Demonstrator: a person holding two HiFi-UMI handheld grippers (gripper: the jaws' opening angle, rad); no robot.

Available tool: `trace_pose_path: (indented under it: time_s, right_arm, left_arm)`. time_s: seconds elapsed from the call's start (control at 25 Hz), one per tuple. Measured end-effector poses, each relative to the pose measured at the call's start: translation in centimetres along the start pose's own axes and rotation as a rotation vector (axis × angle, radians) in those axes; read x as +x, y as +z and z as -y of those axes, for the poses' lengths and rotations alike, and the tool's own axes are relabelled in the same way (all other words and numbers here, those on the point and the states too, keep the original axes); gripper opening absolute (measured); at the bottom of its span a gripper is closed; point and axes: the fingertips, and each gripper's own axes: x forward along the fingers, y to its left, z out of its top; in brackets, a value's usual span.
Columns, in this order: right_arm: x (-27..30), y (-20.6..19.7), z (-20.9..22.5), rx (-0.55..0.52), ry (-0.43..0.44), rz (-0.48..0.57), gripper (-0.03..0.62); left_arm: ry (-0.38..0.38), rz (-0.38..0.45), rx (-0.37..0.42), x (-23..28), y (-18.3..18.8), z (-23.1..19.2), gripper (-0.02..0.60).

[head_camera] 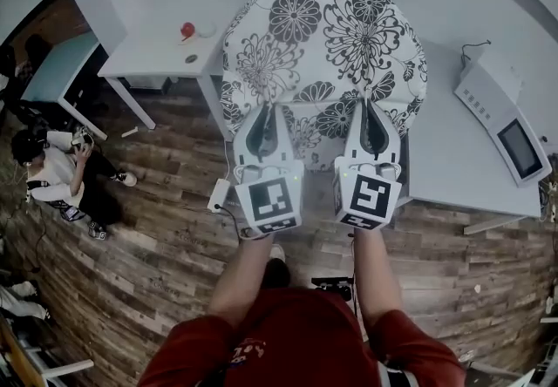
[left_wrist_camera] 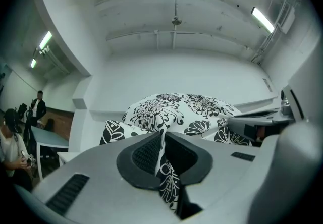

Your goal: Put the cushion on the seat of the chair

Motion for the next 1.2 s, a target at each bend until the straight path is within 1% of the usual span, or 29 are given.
trace_pose_path:
  time_s: [0.16, 0.52, 0.72, 0.88, 0.96, 1.08, 1.2]
  right_arm:
    - [0.1, -0.2, -0.1, -0.002, 0.004, 0.001, 0.029]
    - [0.3, -0.7, -0.3, -0.022, -0.025, 0.033, 0.029]
    - [0.4, -0.8, -0.4, -0.025, -0.031, 0.046, 0.029]
    - [0.6, -0.8, -0.2, -0.026, -0.025, 0.060, 0.029]
    - [0.7, -0.7, -0.1, -0.017, -0.019, 0.061, 0.029]
    - [0.5, -1.0, -0.4, -0.012, -0.015, 0.056, 0.029]
    - [0.8, -1.3, -0.6, -0.029, -0.022, 0.092, 0.029]
  left_arm:
    - [0.006, 0.003, 0.004, 0.0, 0.0, -0.1, 0.041]
    - [-0.014, 0.056, -0.024, 0.6, -0.2, -0.3, 0.041]
    - [-0.025, 0.061, 0.000, 0.7, -0.6, -0.5, 0.041]
    - [-0.016, 0.077, -0.013, 0.7, -0.4, -0.3, 0.041]
    - [-0.015, 0.070, 0.008, 0.7, -0.2, -0.2, 0.041]
    - [-0.015, 0.056, 0.009, 0.4, -0.2, -0.3, 0.041]
    - [-0.018, 0.098, 0.022, 0.8, -0.6, -0.7, 0.041]
